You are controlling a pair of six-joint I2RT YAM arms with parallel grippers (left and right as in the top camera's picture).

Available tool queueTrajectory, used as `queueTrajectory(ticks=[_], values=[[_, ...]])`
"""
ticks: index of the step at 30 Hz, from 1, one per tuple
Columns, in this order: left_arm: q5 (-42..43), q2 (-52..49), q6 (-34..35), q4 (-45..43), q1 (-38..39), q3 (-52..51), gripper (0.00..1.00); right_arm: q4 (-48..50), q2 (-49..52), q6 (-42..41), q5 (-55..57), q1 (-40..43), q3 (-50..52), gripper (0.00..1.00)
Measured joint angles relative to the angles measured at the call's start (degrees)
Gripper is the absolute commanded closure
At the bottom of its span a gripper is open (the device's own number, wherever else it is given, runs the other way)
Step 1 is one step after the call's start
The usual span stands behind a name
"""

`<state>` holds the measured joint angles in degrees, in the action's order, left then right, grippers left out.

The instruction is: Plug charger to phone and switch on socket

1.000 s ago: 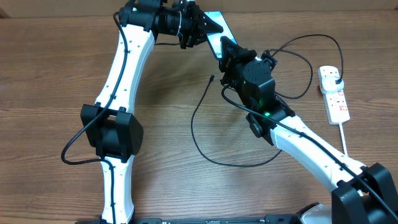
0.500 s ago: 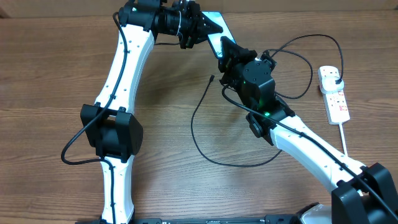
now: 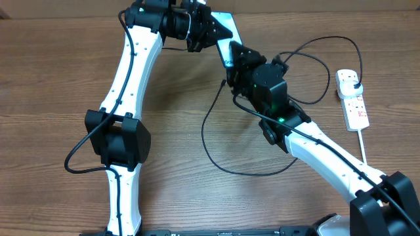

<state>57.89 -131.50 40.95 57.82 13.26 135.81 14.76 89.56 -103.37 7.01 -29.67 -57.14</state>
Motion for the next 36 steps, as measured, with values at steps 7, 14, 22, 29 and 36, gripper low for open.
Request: queueTrajectory(ticks=[7, 14, 22, 29, 36], values=[[-4.2, 0.0, -9.94, 8.5, -3.08, 0.0, 0.96, -7.78, 0.0, 8.85, -3.28, 0.0, -0.07, 0.38], [-12.2, 0.0, -21.2, 17.99, -7.1, 0.0, 0.96, -26.77, -0.02, 24.41, -5.38, 0.0, -0.31, 0.3], [-18.14, 0.02, -34.27, 27.23, -8.85, 0.0, 0.96, -41.59, 0.02, 46.23, -8.55, 0.0, -0.31, 0.37], [-12.74, 0.0, -39.67, 26.36, -10.73, 0.0, 0.95, -49.51, 0.02, 56.37, -15.65, 0.33, -1.36, 0.42], [0.52, 0.0, -39.45, 24.13, -16.9, 0.0, 0.96, -62.62, 0.87, 61.64, -17.11, 3.43, -16.31, 0.5]])
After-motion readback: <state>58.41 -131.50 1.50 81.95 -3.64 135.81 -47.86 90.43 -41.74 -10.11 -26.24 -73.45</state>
